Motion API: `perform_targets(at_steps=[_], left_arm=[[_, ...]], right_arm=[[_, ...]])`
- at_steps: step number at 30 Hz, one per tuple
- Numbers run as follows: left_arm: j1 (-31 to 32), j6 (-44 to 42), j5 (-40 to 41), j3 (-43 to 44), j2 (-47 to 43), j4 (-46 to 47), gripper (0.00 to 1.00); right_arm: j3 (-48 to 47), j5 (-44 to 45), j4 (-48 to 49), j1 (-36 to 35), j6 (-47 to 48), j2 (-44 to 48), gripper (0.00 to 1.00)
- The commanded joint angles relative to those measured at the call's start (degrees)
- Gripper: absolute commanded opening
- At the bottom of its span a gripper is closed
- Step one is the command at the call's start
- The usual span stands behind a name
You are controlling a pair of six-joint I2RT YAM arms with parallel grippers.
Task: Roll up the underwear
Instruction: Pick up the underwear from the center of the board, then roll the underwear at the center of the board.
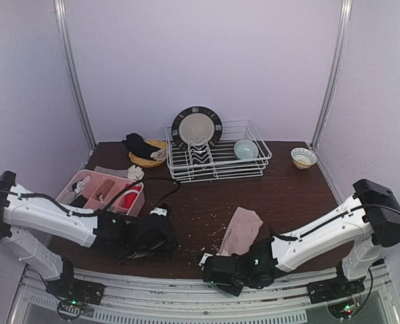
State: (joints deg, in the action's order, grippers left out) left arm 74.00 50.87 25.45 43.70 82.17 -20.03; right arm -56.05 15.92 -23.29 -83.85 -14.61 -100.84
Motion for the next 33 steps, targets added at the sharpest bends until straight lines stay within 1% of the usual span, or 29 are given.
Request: perform_targets(at_steps=[1,6,7,10,13,16,20,23,27,30,33], left_arm=[[0.2,0.5,0.5,0.4,0.9,0.5,0.52],[0.2,0.4,0.6,0.7,1.4,0.5,0.52],[0.3,0.2,0.6,0.8,1.4,0.5,0.52],[0.2,-0.1,0.8,1.1,1.8,0.5,0.52],[0.2,-1.2,1.2,1.4,1.9,0.5,0.5],[0.2,-4.2,1.9,1.3,1.4,1.4,0.49],[0.2,-9.9,2.1,-0.2,0.6,5.3,0.49],[0.2,-15.5,-0.6,-1.0,0.8,10.0,0.49],[0.2,-24.2,-6.8,-0.9,2.1,16.7,0.5],[0.2,-29.3,-10.8,0.0,3.5,20.0,0.53],[0.2,-34.1,-14.3,0.4,4.8,24.2,0.6]], right_arm=[[1.8,-0.4,-0.8,-0.3,-2.1,0.7,0.28],[3.3,-5.1,1.1,-0.6,-2.9,3.9,0.02],[3.4,-5.3,1.1,-0.6,-3.2,4.5,0.0],[3.9,-7.8,2.3,-0.1,-3.9,6.6,0.0],[5.0,-12.9,3.9,2.3,-5.4,9.0,0.0],[7.2,-18.2,6.2,5.8,-6.8,12.0,0.0],[10.4,-25.2,8.7,10.9,-8.2,15.3,0.0],[12.9,-29.8,10.9,14.3,-9.2,17.5,0.0],[15.7,-35.3,12.6,19.6,-9.9,19.9,0.0],[17.1,-38.8,12.9,23.5,-9.4,20.0,0.0],[17.8,-43.5,13.9,26.8,-9.1,19.5,0.0]])
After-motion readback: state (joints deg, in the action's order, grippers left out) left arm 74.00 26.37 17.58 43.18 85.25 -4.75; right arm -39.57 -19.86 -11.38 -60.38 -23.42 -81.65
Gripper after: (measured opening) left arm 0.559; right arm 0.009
